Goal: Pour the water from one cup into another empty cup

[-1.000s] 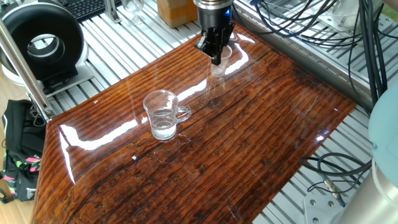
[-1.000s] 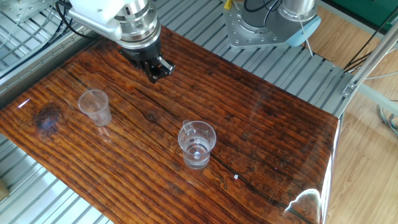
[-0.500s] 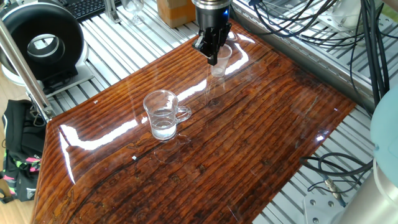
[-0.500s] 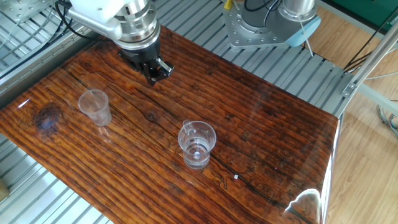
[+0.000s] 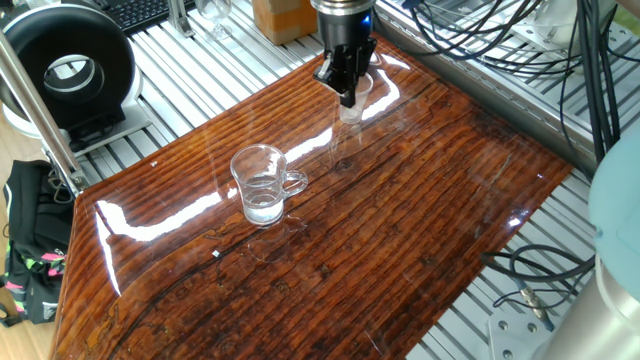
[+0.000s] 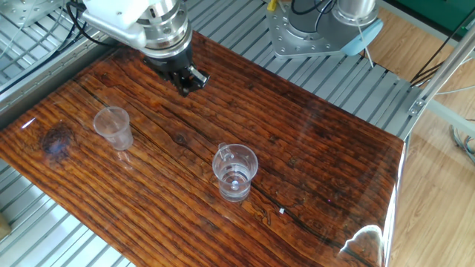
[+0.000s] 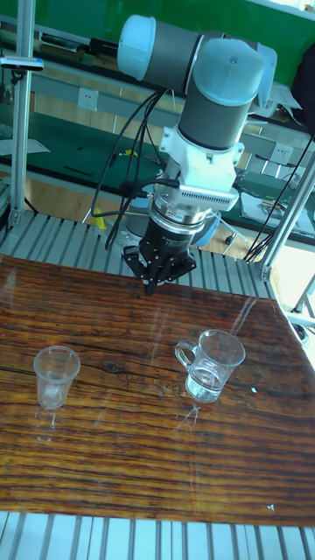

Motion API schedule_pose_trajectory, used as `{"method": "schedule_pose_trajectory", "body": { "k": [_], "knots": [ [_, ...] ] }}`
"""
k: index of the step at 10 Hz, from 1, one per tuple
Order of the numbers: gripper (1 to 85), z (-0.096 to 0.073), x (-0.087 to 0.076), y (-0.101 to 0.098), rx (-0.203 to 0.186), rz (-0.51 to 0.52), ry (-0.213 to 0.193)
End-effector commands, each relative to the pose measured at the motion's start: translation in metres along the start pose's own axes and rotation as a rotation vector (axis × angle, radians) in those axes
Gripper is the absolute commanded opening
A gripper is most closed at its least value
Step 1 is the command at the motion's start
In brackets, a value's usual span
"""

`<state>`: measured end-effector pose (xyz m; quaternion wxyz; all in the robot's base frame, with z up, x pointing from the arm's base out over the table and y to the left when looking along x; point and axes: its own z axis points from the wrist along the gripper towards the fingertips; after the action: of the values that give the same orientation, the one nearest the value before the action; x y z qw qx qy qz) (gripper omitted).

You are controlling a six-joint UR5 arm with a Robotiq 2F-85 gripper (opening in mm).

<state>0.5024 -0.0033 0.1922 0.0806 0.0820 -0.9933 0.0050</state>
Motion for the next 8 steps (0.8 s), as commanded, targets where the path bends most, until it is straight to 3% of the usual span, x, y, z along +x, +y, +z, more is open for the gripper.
{"method": "schedule_pose_trajectory", "body": {
  "k": [1, 2, 3, 6, 8],
  "knots": [
    [1.7, -0.002, 0.008, 0.021, -0.082, -0.053, 0.027],
    [1.7, -0.003, -0.002, 0.029, -0.113, -0.075, -0.014],
    [1.7, -0.003, -0.006, 0.029, -0.113, -0.075, -0.028],
    [5.7, -0.002, -0.009, 0.021, -0.080, -0.068, -0.037],
    [10.3, 0.001, -0.021, 0.041, -0.117, -0.098, -0.071]
  ]
}}
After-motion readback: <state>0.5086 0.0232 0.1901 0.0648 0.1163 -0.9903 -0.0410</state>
